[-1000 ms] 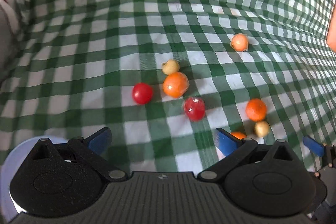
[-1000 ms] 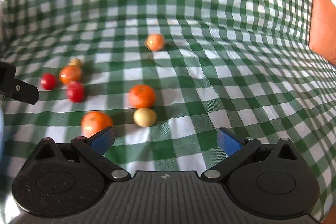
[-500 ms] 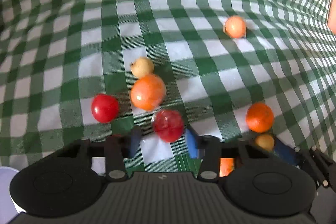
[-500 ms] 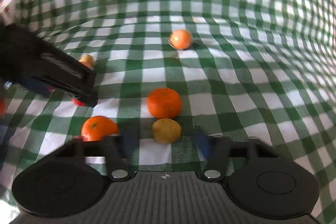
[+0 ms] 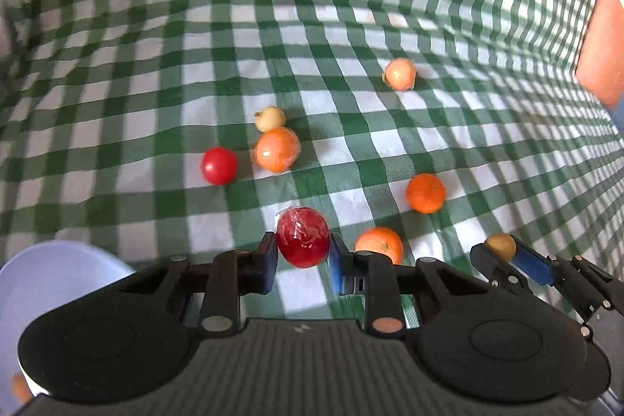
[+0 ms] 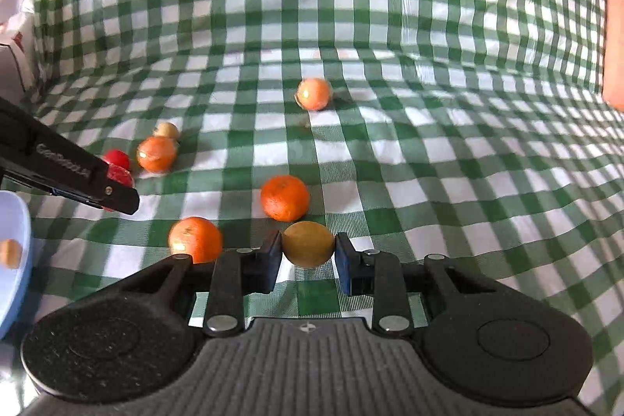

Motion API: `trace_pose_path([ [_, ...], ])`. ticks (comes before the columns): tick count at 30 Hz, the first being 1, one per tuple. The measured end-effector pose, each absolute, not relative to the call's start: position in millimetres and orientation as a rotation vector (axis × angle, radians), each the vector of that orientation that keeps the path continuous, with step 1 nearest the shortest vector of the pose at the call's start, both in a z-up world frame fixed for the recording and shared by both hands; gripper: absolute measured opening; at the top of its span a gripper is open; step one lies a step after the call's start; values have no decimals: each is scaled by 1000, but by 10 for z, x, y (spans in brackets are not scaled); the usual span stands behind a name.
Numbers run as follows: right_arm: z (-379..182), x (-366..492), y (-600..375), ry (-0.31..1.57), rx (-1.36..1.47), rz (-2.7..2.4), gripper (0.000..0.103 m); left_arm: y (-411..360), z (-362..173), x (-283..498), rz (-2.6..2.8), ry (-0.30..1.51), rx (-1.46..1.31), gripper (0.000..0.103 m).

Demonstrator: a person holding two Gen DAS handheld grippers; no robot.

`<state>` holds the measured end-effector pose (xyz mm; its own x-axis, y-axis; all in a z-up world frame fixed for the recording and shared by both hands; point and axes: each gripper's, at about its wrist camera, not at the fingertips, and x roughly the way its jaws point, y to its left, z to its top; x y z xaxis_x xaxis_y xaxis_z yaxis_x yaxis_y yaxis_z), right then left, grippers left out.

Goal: Organize fruits
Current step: 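Carry the red tomato to the plate with the left tool while the right tool grasps a yellow fruit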

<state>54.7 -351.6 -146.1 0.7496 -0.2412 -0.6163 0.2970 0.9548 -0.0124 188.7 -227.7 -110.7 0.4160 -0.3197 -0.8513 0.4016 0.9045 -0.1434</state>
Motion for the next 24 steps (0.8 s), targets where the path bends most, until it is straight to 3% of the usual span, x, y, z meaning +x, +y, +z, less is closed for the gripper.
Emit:
trace_pose_path([
  [11,-931,148,-2603,613,46,-113,31,-1276,-517,1254,-358,983,37,30],
  [24,-697,-280,-1407,632,-11,99,31,-239,-242,670,-260,959,-24,30],
])
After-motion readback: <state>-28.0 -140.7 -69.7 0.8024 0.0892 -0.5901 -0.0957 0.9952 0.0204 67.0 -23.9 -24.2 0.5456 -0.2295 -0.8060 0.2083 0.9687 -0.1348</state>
